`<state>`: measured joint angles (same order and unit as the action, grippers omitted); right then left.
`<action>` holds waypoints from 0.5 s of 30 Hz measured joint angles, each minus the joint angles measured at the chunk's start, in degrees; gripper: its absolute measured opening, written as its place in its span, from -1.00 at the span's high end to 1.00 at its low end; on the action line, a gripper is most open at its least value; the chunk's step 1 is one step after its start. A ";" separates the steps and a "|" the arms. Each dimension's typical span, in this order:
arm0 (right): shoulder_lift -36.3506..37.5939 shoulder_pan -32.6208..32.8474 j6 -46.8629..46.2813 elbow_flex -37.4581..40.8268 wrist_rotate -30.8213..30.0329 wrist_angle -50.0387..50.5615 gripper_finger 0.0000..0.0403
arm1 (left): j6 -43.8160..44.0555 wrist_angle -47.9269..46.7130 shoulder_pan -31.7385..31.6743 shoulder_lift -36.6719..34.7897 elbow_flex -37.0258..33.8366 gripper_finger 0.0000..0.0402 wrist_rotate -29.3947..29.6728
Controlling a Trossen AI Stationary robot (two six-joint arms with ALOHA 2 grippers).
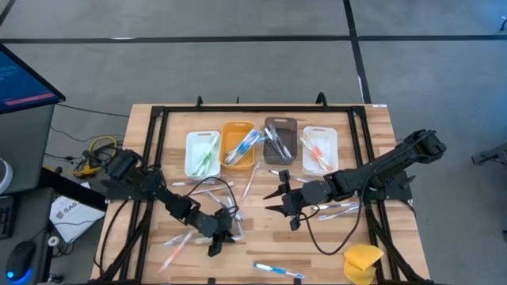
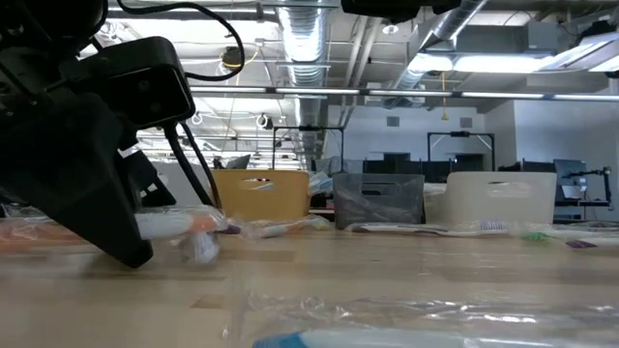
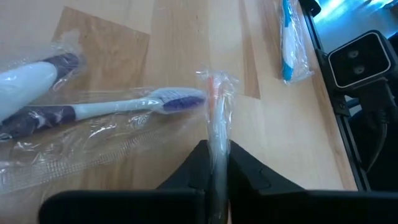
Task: Pick & Place Toothbrushes
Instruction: Put the orange toothbrush into the right white bin
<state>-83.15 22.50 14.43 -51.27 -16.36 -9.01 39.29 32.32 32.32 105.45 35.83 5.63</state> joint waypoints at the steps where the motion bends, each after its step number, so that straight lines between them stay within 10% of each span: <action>1: 0.00 -0.02 0.01 0.00 0.01 0.01 0.36 | 0.00 0.00 -0.02 0.00 0.00 0.93 0.00; 15: 0.00 1.02 -12.15 0.02 0.01 -0.78 0.36 | -3.08 -5.86 -0.02 -6.97 -0.02 0.92 2.49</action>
<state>-83.15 23.52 2.28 -51.24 -16.35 -9.79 36.21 26.45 32.29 98.48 35.81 8.12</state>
